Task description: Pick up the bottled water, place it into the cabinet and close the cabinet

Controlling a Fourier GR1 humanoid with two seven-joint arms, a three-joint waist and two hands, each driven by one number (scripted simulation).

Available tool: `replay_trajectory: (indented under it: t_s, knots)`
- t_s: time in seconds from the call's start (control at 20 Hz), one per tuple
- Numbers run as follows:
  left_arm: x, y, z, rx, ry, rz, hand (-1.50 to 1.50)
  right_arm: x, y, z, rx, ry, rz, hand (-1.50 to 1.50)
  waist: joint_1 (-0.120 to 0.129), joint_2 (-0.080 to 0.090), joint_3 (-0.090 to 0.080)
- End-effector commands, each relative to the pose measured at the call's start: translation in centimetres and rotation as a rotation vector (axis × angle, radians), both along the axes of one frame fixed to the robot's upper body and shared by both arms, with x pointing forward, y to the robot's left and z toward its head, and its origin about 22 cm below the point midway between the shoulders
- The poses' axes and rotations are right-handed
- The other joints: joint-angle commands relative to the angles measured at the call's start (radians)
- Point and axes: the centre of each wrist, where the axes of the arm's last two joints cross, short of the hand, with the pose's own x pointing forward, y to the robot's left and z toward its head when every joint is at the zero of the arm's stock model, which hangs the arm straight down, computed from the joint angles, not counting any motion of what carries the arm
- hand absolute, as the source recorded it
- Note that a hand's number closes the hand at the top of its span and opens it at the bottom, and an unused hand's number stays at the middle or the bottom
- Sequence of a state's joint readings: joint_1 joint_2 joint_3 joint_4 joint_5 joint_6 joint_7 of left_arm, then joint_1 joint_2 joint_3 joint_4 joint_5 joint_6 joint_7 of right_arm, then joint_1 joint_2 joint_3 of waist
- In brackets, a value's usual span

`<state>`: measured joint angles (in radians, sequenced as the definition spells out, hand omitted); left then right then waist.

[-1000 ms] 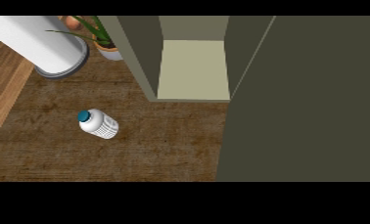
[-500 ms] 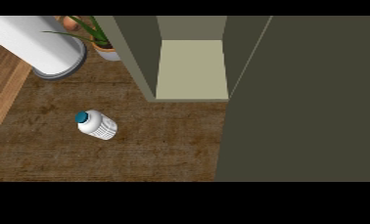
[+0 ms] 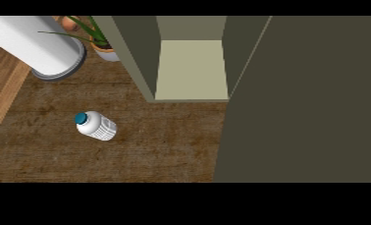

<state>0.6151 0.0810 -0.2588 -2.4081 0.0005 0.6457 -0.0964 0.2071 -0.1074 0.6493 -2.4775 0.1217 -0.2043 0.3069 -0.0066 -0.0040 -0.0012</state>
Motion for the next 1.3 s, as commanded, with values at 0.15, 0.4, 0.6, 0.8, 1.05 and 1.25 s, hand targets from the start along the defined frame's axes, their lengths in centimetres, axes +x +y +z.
replay_trajectory:
  t_s: [0.15,0.4,0.6,0.8,1.05,1.25]
  knots:
    - [2.5,2.1,-1.5,-0.009,0.031,0.025,-1.50,-1.7,-0.4,1.5,-0.059,-0.092,-0.074,-1.50,-0.004,0.000,0.000]
    - [4.7,2.1,-5.4,-0.002,0.053,0.042,-1.50,-1.4,-0.2,2.2,-0.056,-0.081,-0.067,-1.50,0.001,0.001,-0.001]
    - [5.5,2.9,-6.2,-0.022,0.072,0.054,-1.50,-2.1,-0.5,1.4,-0.050,-0.074,-0.052,-1.50,0.000,0.001,0.001]
    - [5.2,2.3,-10.1,-0.021,0.101,0.030,-1.50,-1.5,0.1,0.2,-0.087,-0.076,-0.063,-1.50,0.000,0.000,0.000]
    - [8.7,4.3,-11.5,-0.006,0.125,0.018,-1.50,-1.6,-1.2,1.7,-0.075,-0.082,-0.070,-1.50,-0.003,0.003,0.000]
    - [9.7,3.5,-13.8,-0.032,0.127,-0.012,-1.50,-2.5,0.3,0.6,-0.062,-0.060,-0.034,-1.50,-0.006,0.001,0.000]
